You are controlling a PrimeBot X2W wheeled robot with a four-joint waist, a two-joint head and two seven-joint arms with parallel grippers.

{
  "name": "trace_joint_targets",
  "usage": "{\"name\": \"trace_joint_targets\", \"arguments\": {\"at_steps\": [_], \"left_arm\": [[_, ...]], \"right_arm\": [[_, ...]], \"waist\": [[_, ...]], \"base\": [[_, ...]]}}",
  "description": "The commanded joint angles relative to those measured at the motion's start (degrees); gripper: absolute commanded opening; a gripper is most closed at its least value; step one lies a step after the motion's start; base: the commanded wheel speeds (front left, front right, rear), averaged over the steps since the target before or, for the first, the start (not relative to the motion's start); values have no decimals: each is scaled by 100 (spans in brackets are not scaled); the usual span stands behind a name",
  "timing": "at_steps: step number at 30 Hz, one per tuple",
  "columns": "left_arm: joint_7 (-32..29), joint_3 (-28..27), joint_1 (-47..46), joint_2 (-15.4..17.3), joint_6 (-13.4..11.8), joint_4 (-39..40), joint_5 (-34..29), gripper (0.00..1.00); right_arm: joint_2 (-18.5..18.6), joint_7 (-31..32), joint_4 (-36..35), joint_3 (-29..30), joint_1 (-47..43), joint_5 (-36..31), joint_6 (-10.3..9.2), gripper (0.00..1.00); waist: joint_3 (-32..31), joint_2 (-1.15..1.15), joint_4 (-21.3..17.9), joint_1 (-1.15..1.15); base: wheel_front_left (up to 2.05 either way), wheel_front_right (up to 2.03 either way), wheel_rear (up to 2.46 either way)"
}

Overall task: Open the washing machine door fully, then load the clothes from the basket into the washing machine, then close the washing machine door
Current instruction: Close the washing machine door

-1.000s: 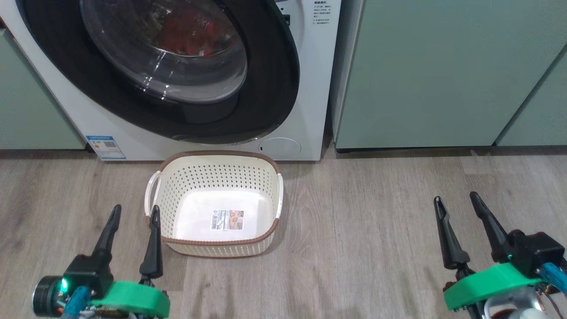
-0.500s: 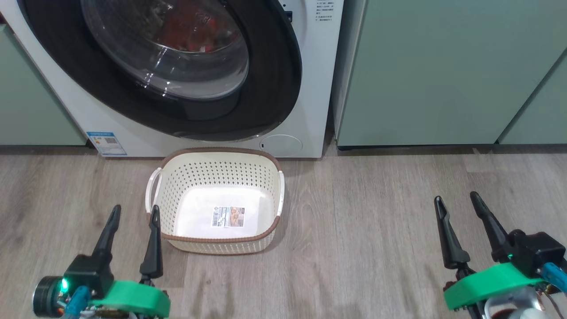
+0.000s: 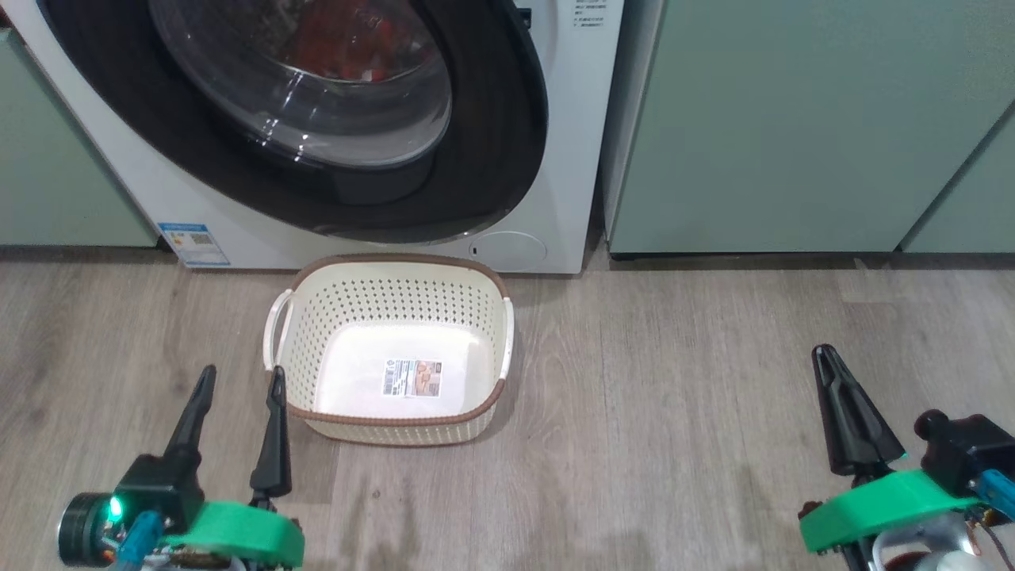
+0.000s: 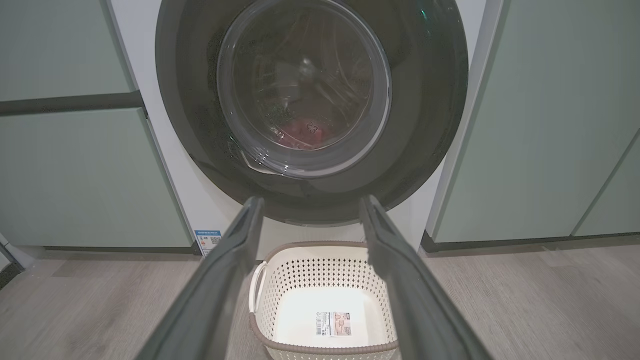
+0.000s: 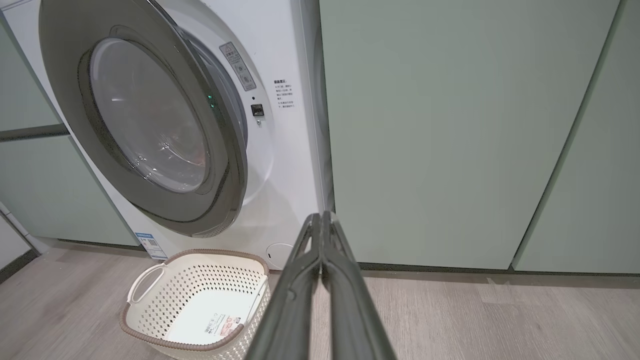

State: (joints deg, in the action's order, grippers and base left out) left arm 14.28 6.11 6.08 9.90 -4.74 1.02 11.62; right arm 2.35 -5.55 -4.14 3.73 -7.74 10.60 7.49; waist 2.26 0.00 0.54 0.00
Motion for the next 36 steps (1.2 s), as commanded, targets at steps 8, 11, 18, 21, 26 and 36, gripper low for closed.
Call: {"name": "trace_joint_targets", "arguments": {"at_steps": [8, 11, 18, 21, 26, 36], "left_arm": [[71, -120, -449, 119, -24, 260, 5, 100], [71, -115, -558, 102, -22, 304, 8, 100], [71, -103, -927, -26, 45, 359, 11, 100], [72, -86, -1093, -100, 101, 375, -5, 100], [72, -104, -1287, -219, 168, 378, -30, 100], [72, -217, -1597, -476, 357, 339, -91, 100]], "right_arm": [[53, -16, -150, -92, 644, -108, 0, 0], [53, 13, -27, -82, 979, -180, 0, 0], [244, 84, 652, -404, 2203, -209, 0, 0], [344, 134, 1008, -695, 2833, -75, 0, 0], [430, 202, 1517, -1126, 3716, 171, 0, 0], [594, 31, 2866, -1608, 5475, 606, 0, 0]], "waist": [[244, 0, 282, 0], [408, 0, 429, 0], [799, 0, 810, 0], [970, 0, 968, 0], [1199, 0, 1152, 0], [1566, 0, 1467, 0]], "base": [[0, 0, 0], [0, 0, 0], [0, 0, 0], [0, 0, 0], [0, 0, 0], [0, 0, 0]]}}
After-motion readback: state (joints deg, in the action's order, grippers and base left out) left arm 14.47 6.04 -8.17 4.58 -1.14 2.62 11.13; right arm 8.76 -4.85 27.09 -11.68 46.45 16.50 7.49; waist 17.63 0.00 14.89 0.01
